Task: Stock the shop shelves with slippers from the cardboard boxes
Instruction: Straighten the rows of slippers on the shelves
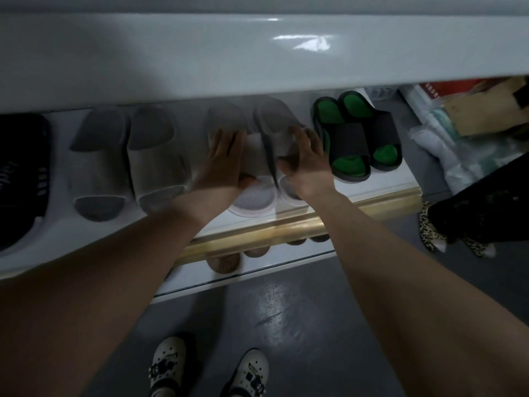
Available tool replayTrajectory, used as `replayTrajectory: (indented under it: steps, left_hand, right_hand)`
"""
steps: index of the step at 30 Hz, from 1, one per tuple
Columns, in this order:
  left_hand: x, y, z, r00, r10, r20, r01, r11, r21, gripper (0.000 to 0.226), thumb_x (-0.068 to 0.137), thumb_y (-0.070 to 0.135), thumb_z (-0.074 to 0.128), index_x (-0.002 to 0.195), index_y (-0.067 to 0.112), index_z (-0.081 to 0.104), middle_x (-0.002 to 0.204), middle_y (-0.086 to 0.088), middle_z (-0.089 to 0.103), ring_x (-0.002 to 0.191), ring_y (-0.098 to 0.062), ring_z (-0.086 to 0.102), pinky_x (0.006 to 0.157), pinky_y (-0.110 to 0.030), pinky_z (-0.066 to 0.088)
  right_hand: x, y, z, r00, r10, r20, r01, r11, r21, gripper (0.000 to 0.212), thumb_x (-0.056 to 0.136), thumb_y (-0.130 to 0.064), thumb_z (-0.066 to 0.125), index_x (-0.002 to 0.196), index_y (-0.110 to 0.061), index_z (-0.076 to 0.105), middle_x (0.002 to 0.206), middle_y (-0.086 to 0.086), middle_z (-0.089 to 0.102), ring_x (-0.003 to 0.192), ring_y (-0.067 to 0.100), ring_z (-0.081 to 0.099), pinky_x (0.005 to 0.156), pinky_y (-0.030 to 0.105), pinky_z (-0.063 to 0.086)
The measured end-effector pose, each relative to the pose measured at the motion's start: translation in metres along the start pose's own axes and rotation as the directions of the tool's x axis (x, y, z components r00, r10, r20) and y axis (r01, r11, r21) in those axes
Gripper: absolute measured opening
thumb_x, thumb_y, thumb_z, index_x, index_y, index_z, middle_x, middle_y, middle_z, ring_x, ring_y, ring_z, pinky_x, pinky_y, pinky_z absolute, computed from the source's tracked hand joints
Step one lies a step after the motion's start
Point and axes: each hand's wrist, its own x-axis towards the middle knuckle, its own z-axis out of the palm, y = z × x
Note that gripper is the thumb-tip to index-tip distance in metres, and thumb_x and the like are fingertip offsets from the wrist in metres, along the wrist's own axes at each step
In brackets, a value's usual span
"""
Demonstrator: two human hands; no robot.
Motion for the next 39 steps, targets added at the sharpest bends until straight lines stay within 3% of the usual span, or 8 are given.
replayTrajectory:
  steps: [5,8,11,14,17,28,31,39]
  left_hand:
    - [-0.024,0.014,0.01,0.998,0.001,-0.065,0.007,0.991,0.134,0.094,0.083,0.049,0.059,0.154,0.005,0.016,0.159,-0.02,0.017,0.143,-0.052,0.011,0.112,-0.06,0.025]
    - [-0.024,0.012,0.019,0.994,0.0,-0.107,0.01,0.996,0.085,0.074,0.093,0.018,0.056,0.154,0.007,0.015,0.16,-0.018,0.013,0.143,-0.053,0.007,0.101,-0.063,0.04]
    - [-0.02,0.011,0.023,0.992,-0.008,-0.123,0.015,0.998,0.057,0.064,0.088,0.009,0.016,0.151,0.003,0.023,0.158,-0.021,0.019,0.142,-0.055,0.009,0.096,-0.062,0.044]
    - [-0.016,0.011,0.027,0.992,-0.024,-0.125,0.033,0.997,0.07,0.076,0.08,0.017,0.003,0.151,0.004,0.025,0.158,-0.019,0.02,0.142,-0.054,0.009,0.1,-0.058,0.04]
    - [-0.011,0.01,0.026,0.992,-0.024,-0.12,0.034,0.996,0.08,0.075,0.08,0.016,0.004,0.15,0.003,0.027,0.157,-0.02,0.023,0.141,-0.055,0.011,0.098,-0.057,0.042]
    - [0.011,-0.001,0.025,0.997,-0.01,-0.073,0.019,0.991,0.136,0.059,0.096,0.004,0.032,0.152,0.001,0.014,0.157,-0.026,0.015,0.14,-0.059,0.003,0.115,-0.052,0.006]
    - [0.015,-0.01,0.03,1.0,-0.006,0.009,0.004,0.984,0.18,0.066,0.089,0.019,0.006,0.153,0.002,0.003,0.159,-0.023,0.009,0.142,-0.056,-0.004,0.116,-0.052,-0.008]
    - [0.008,0.034,0.016,0.998,0.048,-0.047,-0.04,0.987,0.153,0.08,0.079,0.025,0.048,0.149,-0.002,0.02,0.152,-0.023,0.022,0.142,-0.05,0.012,0.114,-0.061,0.017]
  right_hand:
    - [-0.023,0.001,0.011,0.989,-0.019,-0.143,0.006,0.996,-0.09,0.075,0.095,-0.04,0.056,0.157,-0.025,0.017,0.162,0.018,0.014,0.149,0.038,0.017,0.115,0.053,0.029]
    - [-0.03,0.008,0.019,0.991,-0.054,-0.121,0.039,0.992,-0.122,0.065,0.098,-0.043,0.048,0.156,-0.027,0.021,0.16,0.021,0.018,0.148,0.039,0.017,0.114,0.054,0.027]
    - [-0.024,0.011,0.021,0.991,-0.051,-0.122,0.038,0.993,-0.108,0.064,0.098,-0.044,0.048,0.155,-0.028,0.025,0.16,0.021,0.021,0.148,0.038,0.018,0.113,0.055,0.028]
    - [-0.018,0.011,0.021,0.99,-0.054,-0.127,0.042,0.995,-0.091,0.065,0.096,-0.044,0.051,0.154,-0.029,0.027,0.159,0.02,0.023,0.147,0.038,0.021,0.114,0.054,0.028]
    - [-0.012,0.01,0.019,0.989,-0.059,-0.134,0.051,0.997,-0.061,0.066,0.093,-0.044,0.052,0.153,-0.029,0.03,0.158,0.021,0.025,0.145,0.038,0.024,0.113,0.052,0.029]
    - [0.001,0.005,0.012,0.997,0.005,-0.079,-0.004,1.0,0.002,0.068,0.094,-0.043,0.057,0.153,-0.038,0.024,0.162,0.011,0.016,0.147,0.032,0.02,0.116,0.046,0.025]
    - [0.003,0.005,0.011,0.998,0.01,-0.069,-0.01,1.0,0.003,0.069,0.093,-0.042,0.058,0.153,-0.038,0.024,0.162,0.011,0.016,0.148,0.032,0.02,0.117,0.046,0.025]
    - [-0.01,0.017,-0.016,0.974,-0.12,-0.193,0.131,0.99,0.049,0.054,0.098,-0.024,0.057,0.149,-0.017,0.04,0.152,0.022,0.036,0.139,0.037,0.039,0.103,0.046,0.047]
